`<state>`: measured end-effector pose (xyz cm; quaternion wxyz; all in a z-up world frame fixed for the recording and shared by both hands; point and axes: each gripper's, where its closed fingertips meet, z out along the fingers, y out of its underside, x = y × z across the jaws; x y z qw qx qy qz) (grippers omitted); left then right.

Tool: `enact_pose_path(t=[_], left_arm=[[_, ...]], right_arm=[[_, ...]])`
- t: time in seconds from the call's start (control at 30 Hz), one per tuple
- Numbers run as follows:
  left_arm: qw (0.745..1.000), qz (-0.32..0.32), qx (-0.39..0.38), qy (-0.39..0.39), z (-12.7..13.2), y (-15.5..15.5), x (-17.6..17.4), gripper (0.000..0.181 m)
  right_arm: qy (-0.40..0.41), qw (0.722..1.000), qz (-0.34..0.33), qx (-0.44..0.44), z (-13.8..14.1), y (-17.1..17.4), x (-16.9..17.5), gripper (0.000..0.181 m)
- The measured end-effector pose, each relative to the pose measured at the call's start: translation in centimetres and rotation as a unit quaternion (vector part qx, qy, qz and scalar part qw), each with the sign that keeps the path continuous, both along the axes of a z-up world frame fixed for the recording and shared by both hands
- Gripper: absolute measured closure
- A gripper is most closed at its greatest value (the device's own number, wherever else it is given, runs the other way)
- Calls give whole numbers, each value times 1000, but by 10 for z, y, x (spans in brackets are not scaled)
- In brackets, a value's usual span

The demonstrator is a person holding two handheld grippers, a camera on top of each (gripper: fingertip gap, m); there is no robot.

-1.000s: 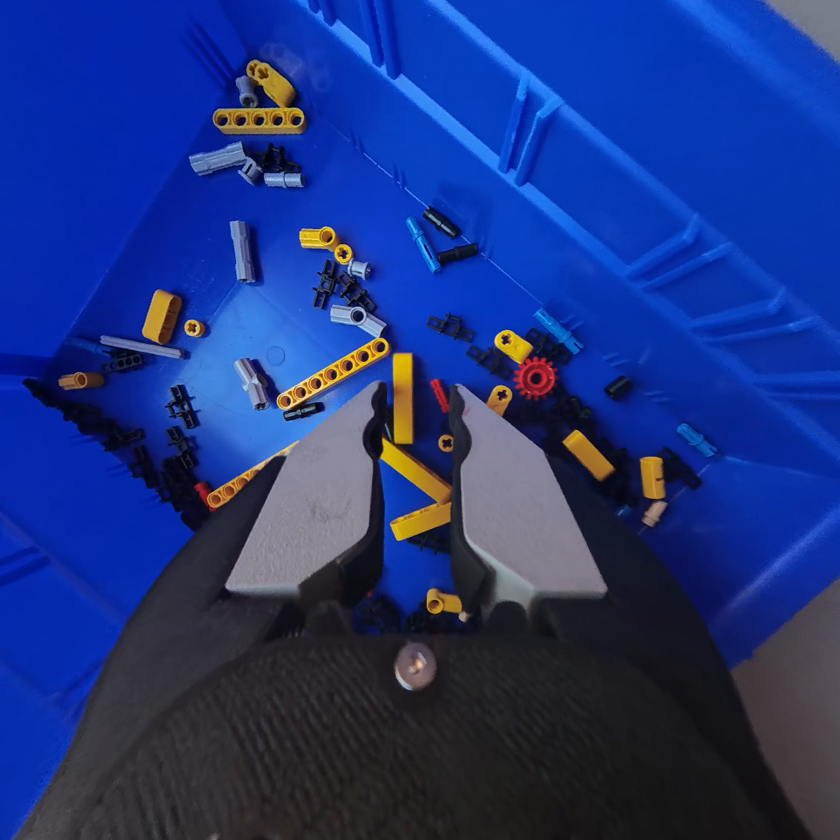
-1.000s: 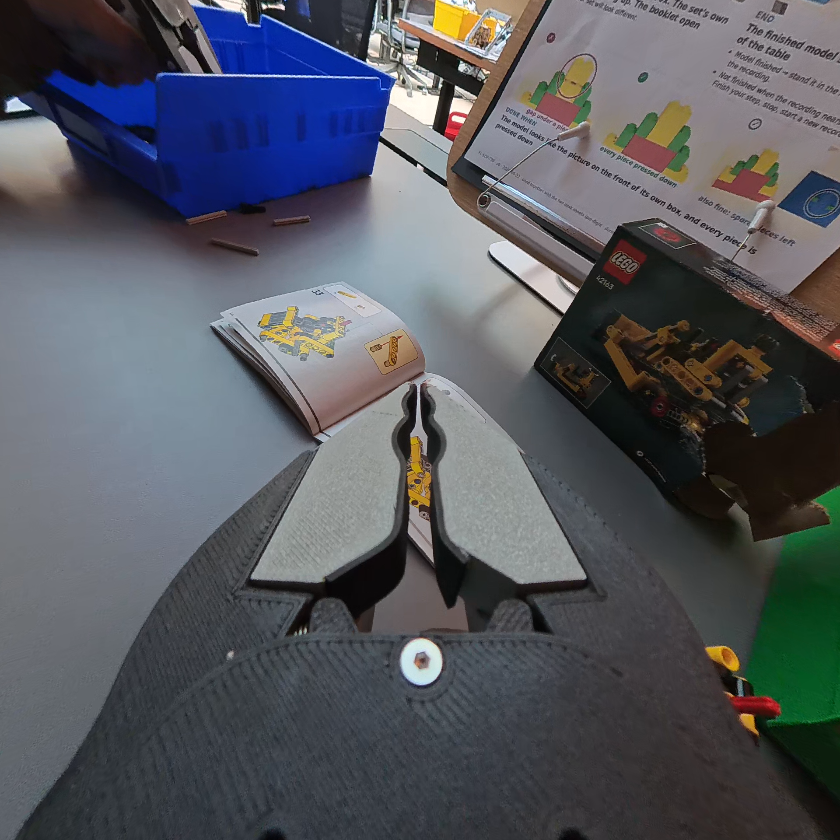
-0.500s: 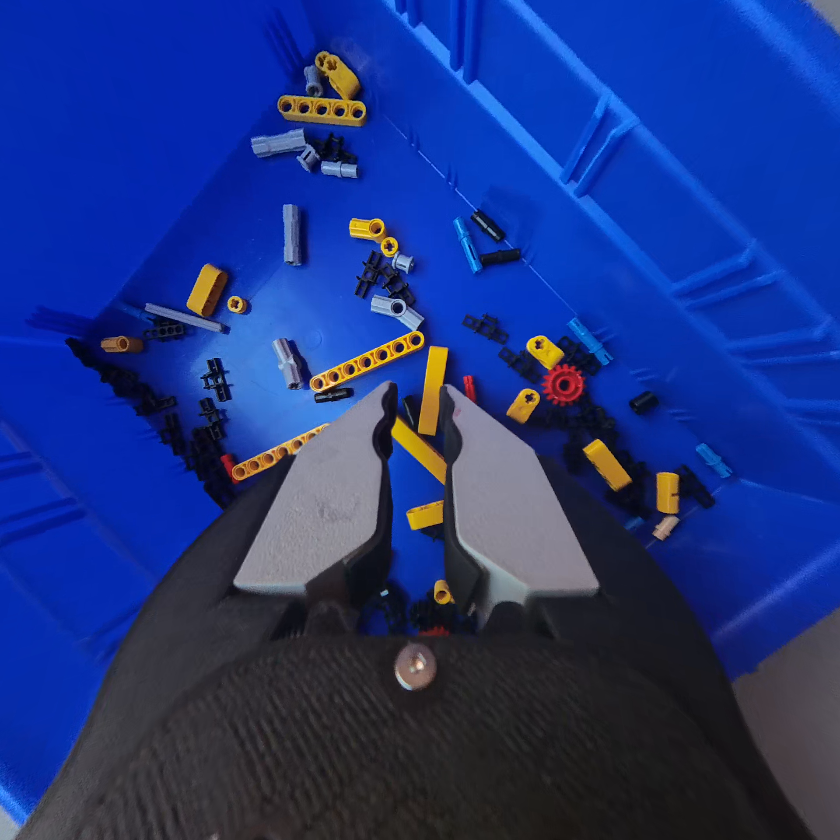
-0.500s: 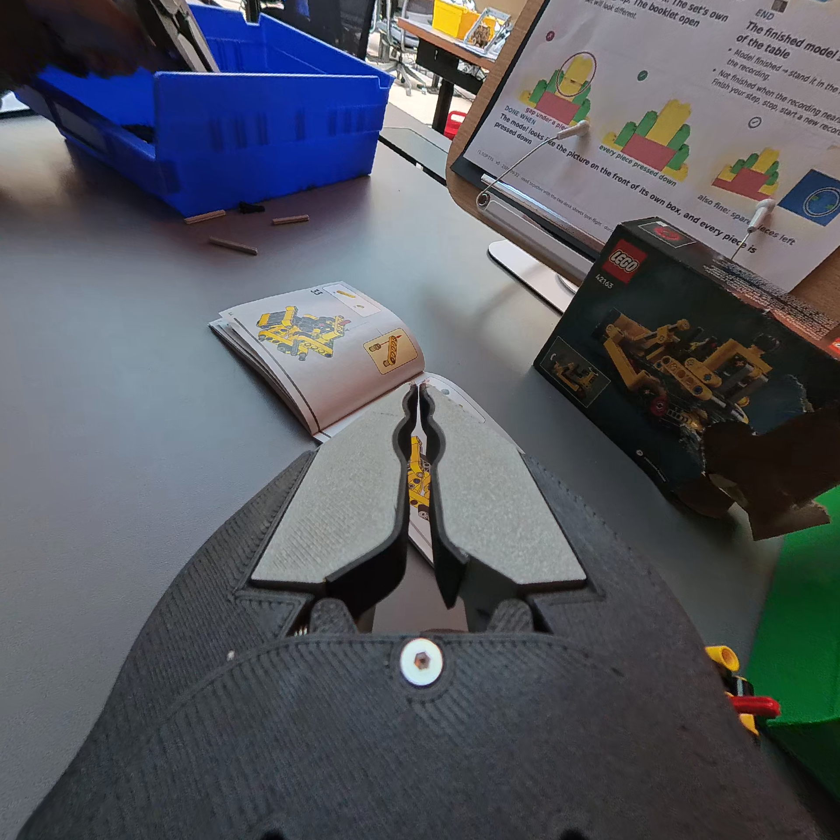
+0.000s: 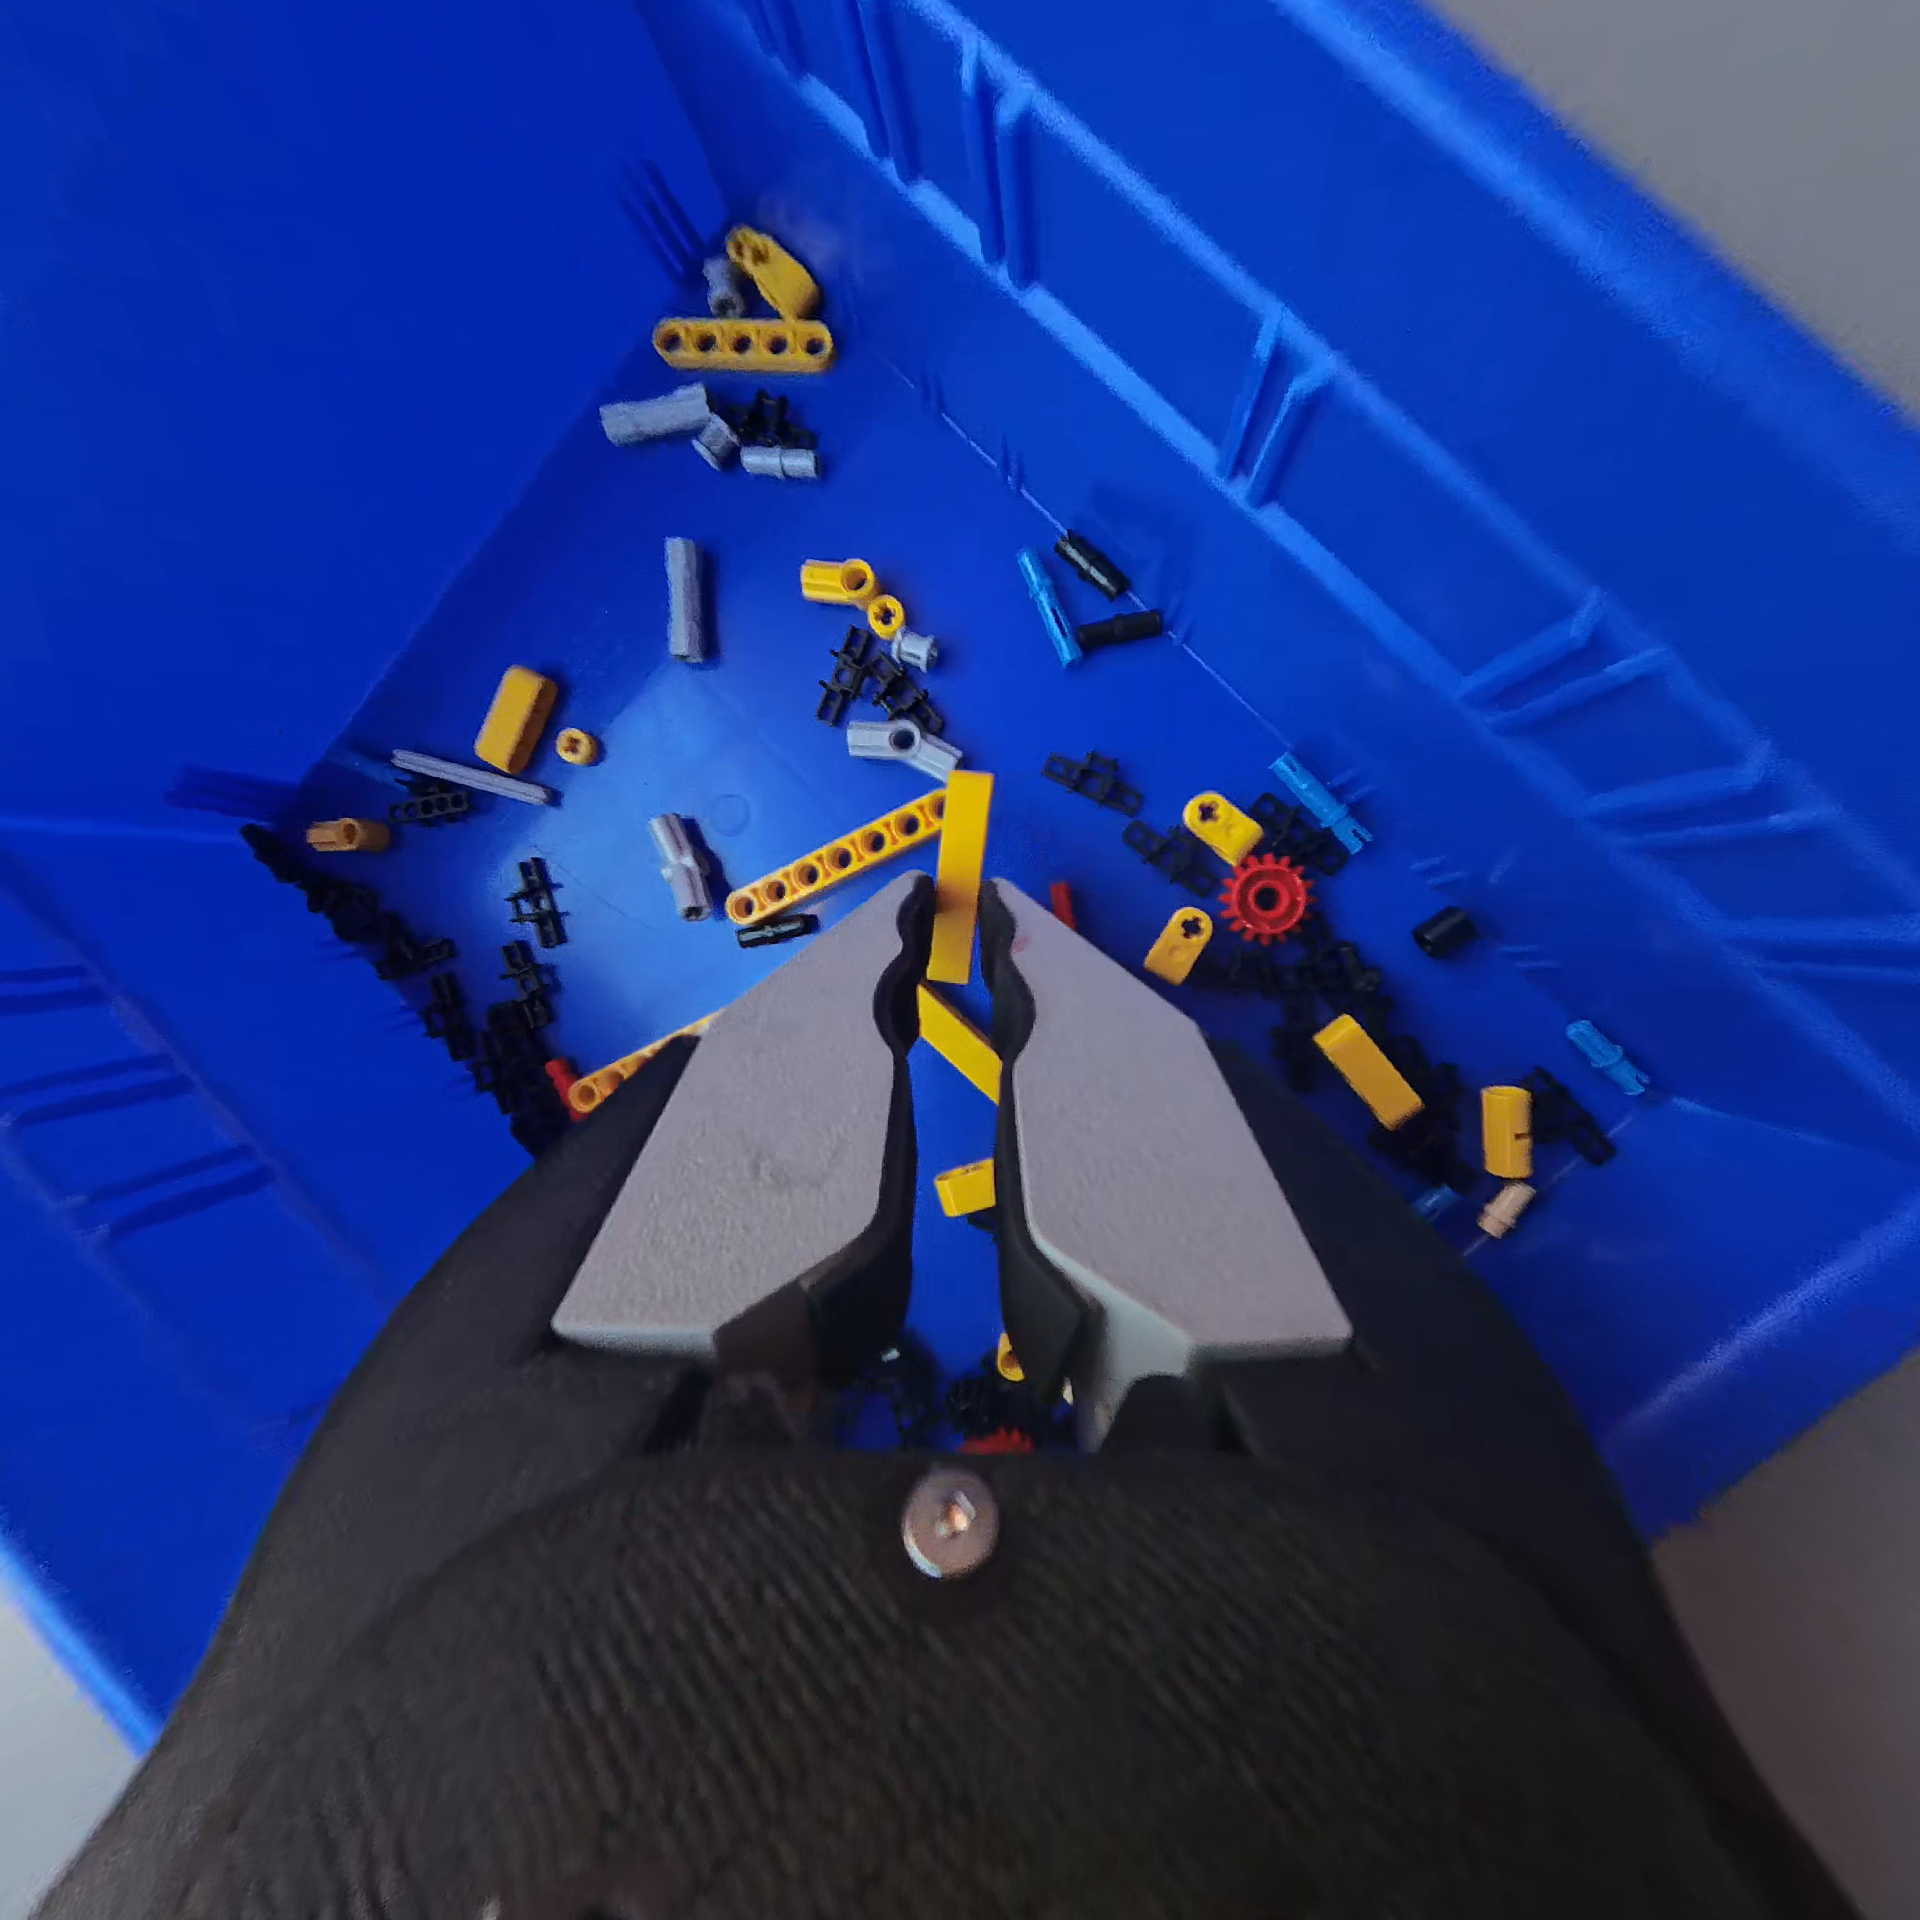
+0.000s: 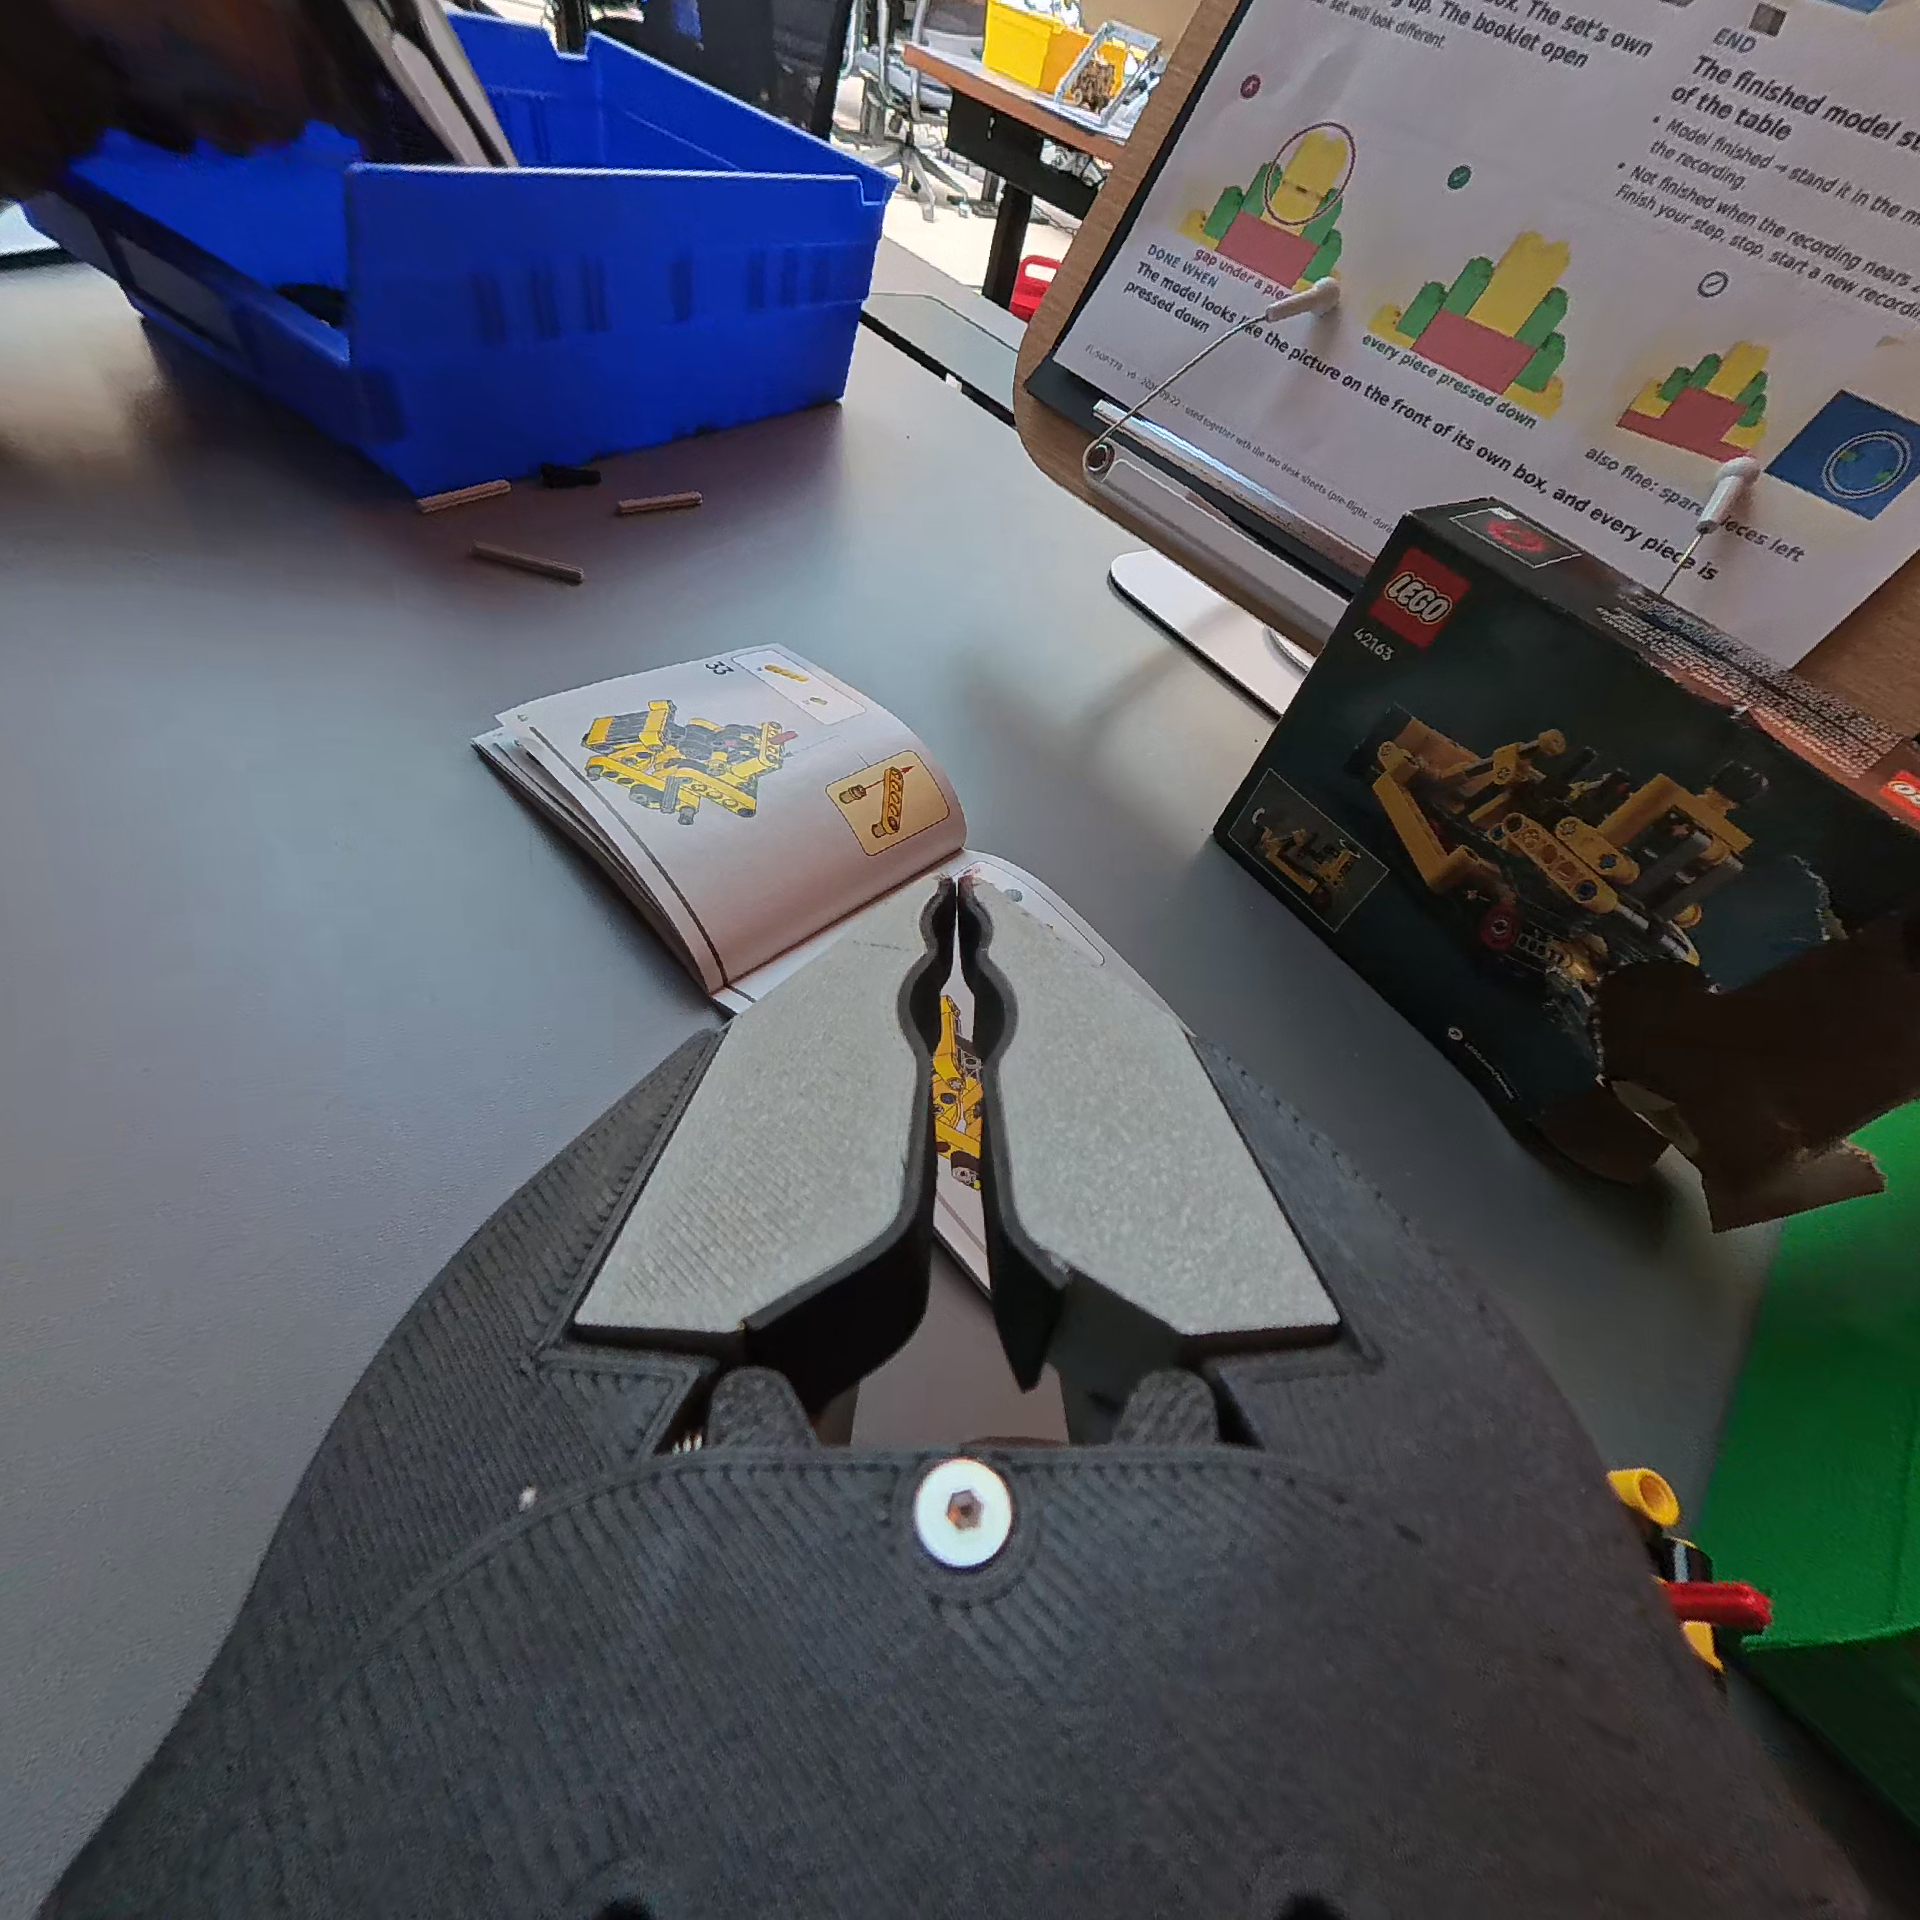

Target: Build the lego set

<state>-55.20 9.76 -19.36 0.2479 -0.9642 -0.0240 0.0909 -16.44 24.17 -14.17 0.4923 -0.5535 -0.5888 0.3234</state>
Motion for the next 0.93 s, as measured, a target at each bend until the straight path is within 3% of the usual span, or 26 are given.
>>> enact_pose_path(t=[0.07, 0.13, 0.23, 0.3, 0.4, 0.53, 0.7, 0.77, 0.93], left_arm=[[998, -1, 51, 25, 25, 9, 0, 175], [991, -41, 113, 52, 55, 21, 16, 175], [964, -140, 185, 129, 97, 38, 63, 175], [935, -229, 203, 178, 108, 47, 114, 175], [884, -353, 204, 230, 99, 54, 205, 175], [823, -468, 197, 253, 56, 55, 313, 175], [779, -497, 186, 334, 13, 60, 347, 176], [760, -489, 186, 386, 12, 65, 344, 176], [720, -507, 213, 423, 14, 66, 353, 176]], right_arm=[[2, 1000, 0, 0, 1, 0, 0, 181], [2, 1000, 0, -2, 1, 0, 0, 181], [3, 1000, 2, -5, 1, 0, 0, 181], [8, 1000, 10, -13, 2, -2, 0, 181], [25, 998, 41, -30, 8, -11, 0, 179], [39, 986, 144, -68, 13, -48, -2, 176], [-30, 971, 217, -100, -12, -81, -5, 170], [-61, 966, 232, -97, -24, -90, -5, 169], [-90, 969, 218, -76, -36, -93, -10, 167]])
